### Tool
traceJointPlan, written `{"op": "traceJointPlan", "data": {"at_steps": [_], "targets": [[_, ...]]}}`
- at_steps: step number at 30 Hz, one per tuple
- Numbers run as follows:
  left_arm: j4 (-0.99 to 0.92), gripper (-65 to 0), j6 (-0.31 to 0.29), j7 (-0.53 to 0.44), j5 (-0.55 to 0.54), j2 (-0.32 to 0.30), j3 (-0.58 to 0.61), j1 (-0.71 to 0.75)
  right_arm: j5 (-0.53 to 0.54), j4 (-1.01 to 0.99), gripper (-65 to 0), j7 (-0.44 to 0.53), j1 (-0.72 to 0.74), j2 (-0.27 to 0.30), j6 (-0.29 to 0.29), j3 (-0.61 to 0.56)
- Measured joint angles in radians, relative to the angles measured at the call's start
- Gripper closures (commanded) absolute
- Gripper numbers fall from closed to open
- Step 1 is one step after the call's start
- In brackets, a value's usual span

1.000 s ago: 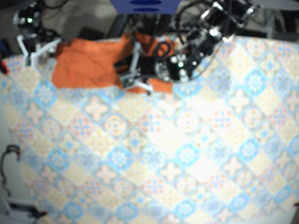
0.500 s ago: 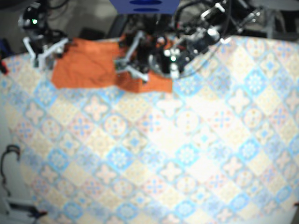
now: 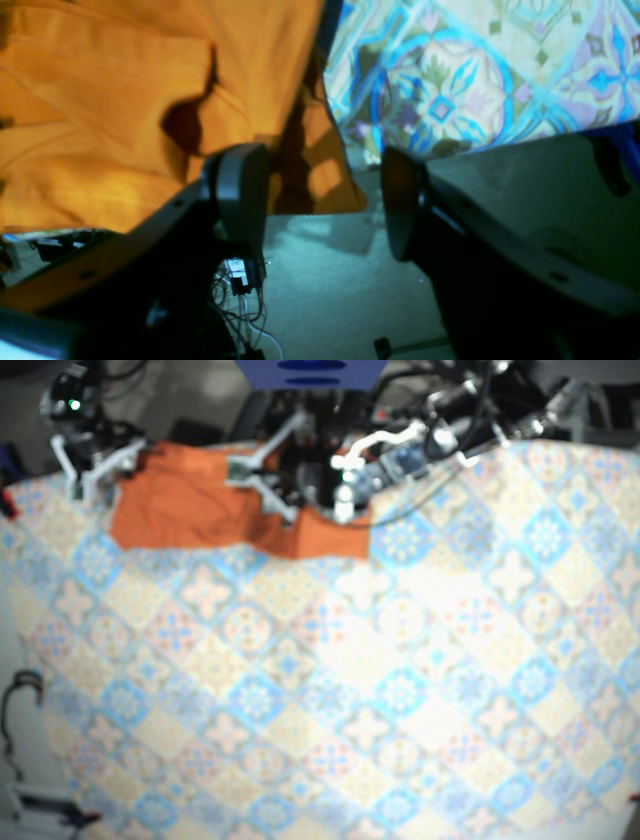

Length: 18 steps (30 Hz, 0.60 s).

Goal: Fold the T-shirt properly
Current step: 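Carry the held end over the strip toward the right gripper, then lower the held end onto the strip with the left gripper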

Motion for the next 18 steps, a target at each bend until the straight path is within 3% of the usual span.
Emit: {"op": "traceJointPlan", "data": {"at_steps": [10,18], "targets": [[0.000,-41.6,-0.001,0.040,0.018,0.000,0.128,-0.074,0.000,-0.002,-34.5,0.000,0.000,0.000,0.000,0.000],[0.000,-41.6,0.000,0.044,0.169,0.000,0.200,-0.080,0.000,-0.002,-34.5,0.000,0.000,0.000,0.000,0.000]]}}
